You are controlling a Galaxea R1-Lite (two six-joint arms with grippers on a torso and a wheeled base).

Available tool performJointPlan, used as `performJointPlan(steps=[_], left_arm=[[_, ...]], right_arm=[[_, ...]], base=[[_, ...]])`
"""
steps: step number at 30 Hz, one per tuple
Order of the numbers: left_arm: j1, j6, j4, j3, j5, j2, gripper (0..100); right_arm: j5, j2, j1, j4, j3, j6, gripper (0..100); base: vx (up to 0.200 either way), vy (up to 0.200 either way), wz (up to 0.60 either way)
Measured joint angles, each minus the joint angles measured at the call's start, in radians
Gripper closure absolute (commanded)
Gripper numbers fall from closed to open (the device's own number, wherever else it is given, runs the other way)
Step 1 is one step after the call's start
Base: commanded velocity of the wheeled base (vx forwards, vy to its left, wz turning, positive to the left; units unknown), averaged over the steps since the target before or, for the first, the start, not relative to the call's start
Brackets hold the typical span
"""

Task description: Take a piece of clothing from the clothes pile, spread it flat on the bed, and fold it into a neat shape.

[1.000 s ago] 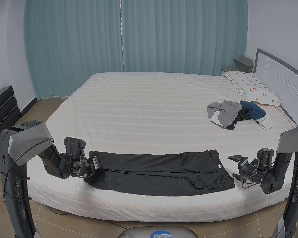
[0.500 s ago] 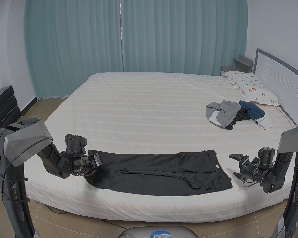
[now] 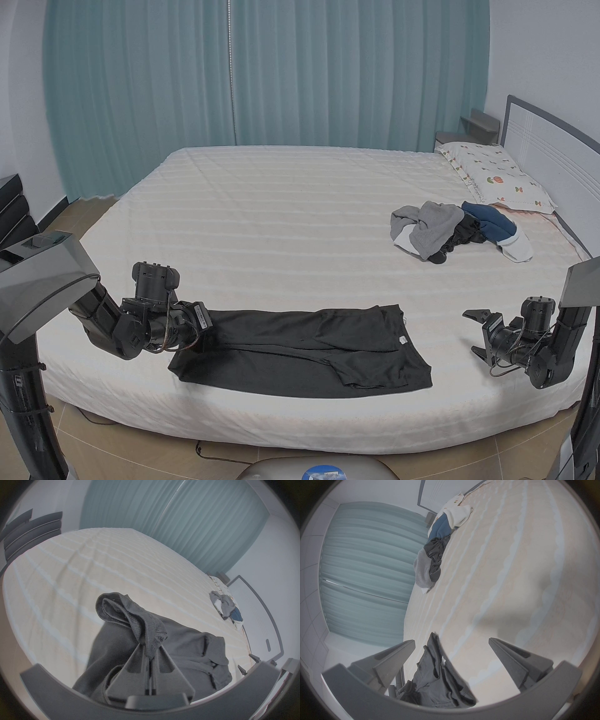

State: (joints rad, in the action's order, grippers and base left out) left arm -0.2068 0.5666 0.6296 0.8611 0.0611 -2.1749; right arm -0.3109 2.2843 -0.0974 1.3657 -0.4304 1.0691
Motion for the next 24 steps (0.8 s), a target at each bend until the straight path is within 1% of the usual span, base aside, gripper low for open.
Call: performJointPlan(steps=[6, 10, 16, 24], left_arm=[[-0.042, 0.0, -0.003, -0.004, -0.041, 0.03, 100], [-0.098, 0.0, -0.018, 0.002, -0.059, 0.038, 100], [-0.167, -0.001, -0.112, 0.06, -0.088, 0.042, 100], [-0.222, 0.0, -0.215, 0.161, -0.099, 0.029, 100]], right_arm=[[0.0, 0.005, 0.002, -0.001, 0.0, 0.0, 0], [0.0, 0.007, 0.006, 0.0, 0.003, 0.0, 0], [0.001, 0.007, 0.009, 0.0, 0.007, -0.004, 0], [0.001, 0.008, 0.011, 0.0, 0.009, -0.006, 0]], base=[[0.0, -0.2, 0.0], [0.0, -0.2, 0.0], [0.0, -0.2, 0.0], [0.0, -0.2, 0.0]])
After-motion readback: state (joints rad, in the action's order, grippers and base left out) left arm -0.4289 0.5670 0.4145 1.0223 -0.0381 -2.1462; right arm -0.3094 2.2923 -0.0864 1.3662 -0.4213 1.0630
